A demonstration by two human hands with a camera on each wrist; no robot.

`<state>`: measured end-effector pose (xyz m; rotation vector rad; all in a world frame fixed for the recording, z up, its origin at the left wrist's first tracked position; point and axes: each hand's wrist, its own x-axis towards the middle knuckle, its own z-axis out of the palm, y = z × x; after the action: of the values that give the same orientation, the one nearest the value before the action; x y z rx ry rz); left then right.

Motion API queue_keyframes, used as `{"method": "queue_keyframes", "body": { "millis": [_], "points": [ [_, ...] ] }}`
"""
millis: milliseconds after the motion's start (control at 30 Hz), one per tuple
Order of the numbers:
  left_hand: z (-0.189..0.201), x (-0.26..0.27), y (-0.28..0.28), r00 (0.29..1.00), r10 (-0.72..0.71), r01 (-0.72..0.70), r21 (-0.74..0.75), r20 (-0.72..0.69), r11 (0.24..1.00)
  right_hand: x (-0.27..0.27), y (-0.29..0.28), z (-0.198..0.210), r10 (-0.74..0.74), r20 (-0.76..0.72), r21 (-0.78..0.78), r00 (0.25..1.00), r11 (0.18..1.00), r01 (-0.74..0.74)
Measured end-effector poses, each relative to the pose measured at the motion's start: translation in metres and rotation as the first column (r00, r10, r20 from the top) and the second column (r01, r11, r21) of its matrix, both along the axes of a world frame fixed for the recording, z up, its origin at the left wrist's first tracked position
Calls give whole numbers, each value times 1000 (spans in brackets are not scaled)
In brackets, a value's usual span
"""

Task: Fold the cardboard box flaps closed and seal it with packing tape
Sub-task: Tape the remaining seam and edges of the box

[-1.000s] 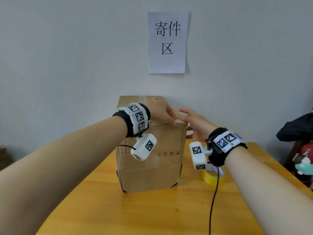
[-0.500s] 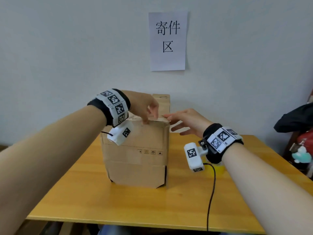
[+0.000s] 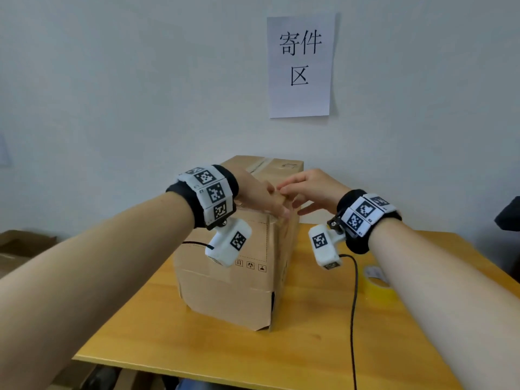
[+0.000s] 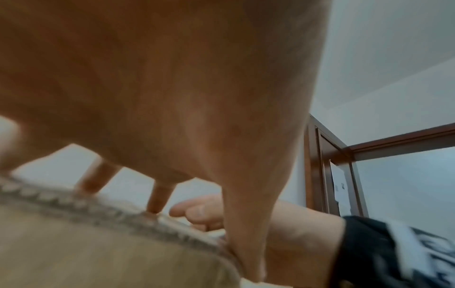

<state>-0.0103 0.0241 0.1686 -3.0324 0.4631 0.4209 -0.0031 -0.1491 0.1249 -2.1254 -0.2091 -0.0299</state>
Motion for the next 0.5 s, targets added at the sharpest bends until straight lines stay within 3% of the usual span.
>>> {"method": "queue_keyframes", "body": {
  "millis": [100, 233, 300, 400, 500],
  "points": [
    [-4, 7, 2, 1000, -17, 16, -55, -17, 998, 25, 0, 1, -67, 53, -72, 996, 995, 71],
    [-8, 18, 18, 999, -24, 26, -52, 39, 998, 41, 3, -5, -27, -19, -100, 999, 995, 25],
    [-9, 26, 31, 999, -31, 33, -99, 20, 995, 44, 4, -9, -39, 24, -125, 999, 991, 41],
    [-10, 37, 49, 995, -96, 97, -223, 16, 970, 47, 3, -7, -86, 104, -224, 991, 969, 107],
    [-17, 47, 60, 987, -158, 139, -434, -7, 890, 41, -2, 3, -161, 99, -336, 982, 924, 186]
  ]
}}
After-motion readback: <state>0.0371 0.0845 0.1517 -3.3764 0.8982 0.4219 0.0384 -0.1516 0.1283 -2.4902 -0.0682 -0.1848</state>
